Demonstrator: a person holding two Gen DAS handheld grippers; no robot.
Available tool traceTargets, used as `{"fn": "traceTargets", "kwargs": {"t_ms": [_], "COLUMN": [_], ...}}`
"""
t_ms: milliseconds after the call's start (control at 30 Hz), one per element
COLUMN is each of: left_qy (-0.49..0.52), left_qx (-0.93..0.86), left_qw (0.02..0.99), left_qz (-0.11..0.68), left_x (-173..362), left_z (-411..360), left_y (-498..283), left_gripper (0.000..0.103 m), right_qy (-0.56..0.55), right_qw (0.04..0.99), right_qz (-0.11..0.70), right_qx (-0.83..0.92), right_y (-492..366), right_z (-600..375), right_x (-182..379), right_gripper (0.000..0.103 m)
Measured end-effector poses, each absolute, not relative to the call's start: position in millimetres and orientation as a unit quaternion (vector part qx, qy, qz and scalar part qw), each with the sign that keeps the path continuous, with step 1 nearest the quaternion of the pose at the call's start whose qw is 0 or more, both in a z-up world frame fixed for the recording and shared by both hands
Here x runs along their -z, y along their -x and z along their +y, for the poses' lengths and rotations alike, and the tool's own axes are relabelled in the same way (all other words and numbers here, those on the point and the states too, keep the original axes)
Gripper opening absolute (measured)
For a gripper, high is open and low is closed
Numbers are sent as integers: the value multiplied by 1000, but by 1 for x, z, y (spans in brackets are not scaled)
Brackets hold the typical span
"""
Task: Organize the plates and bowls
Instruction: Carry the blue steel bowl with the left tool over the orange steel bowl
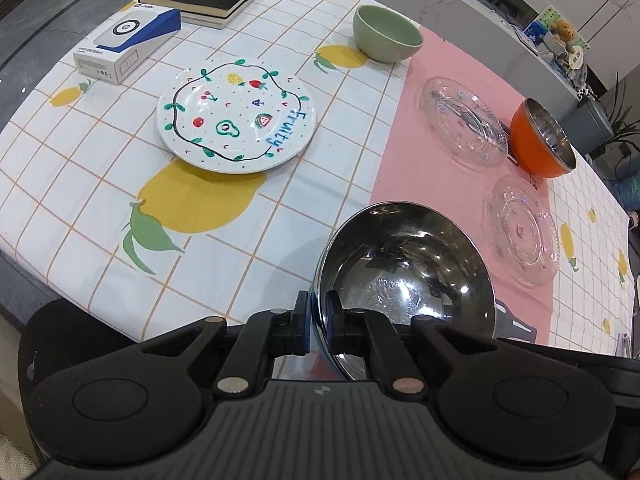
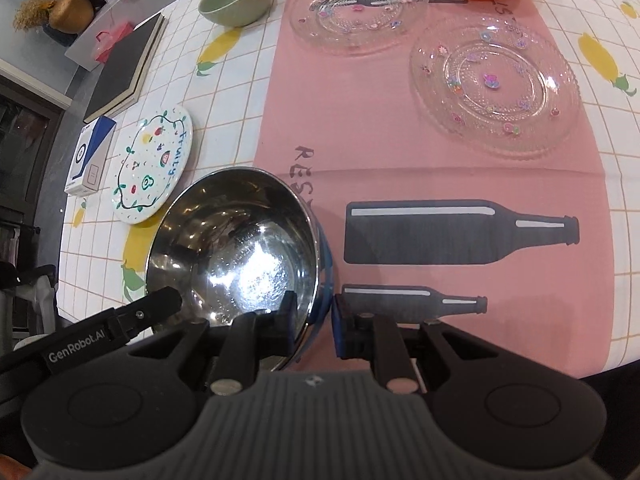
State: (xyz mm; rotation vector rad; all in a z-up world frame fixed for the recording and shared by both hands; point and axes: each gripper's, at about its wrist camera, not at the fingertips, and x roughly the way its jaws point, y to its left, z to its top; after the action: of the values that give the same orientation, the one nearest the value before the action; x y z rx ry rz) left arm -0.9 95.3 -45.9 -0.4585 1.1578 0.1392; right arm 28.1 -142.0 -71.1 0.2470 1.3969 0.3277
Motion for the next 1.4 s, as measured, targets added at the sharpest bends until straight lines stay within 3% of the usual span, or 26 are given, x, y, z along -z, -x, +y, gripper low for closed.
{"fn": "traceTargets", "kwargs": {"t_ms": [167, 267, 367, 500, 833, 1133, 1400], "left_qy": [216, 226, 228, 221, 193, 167, 132], "left_qx": [-64, -59, -57, -60, -20, 34, 87], "left_qw": [808, 805, 807, 816, 855, 877, 872], "left_qz": [544, 545, 541, 531, 481, 448, 462], "left_x": [47, 48, 47, 38, -15, -53, -48], "left_z": [96, 99, 101, 107, 116, 71, -3], "left_y": [1, 0, 0, -3, -35, -94, -156], "left_gripper": [7, 10, 22, 28, 29, 33, 39], "right_qy": [-108, -105, -97, -85, -90, -97, -98], "right_qw": [748, 747, 752, 765, 805, 850, 859], "right_qz": [638, 637, 631, 616, 563, 511, 501], "right_qx": [-149, -155, -164, -168, -165, -90, -44], "right_y": [-27, -28, -28, -31, -68, -122, -162], "right_z": [-140, -138, -136, -138, -161, -219, -271], "right_x": [73, 71, 65, 53, 10, -20, -18], "right_gripper": [16, 22, 30, 37, 43, 45, 49]}}
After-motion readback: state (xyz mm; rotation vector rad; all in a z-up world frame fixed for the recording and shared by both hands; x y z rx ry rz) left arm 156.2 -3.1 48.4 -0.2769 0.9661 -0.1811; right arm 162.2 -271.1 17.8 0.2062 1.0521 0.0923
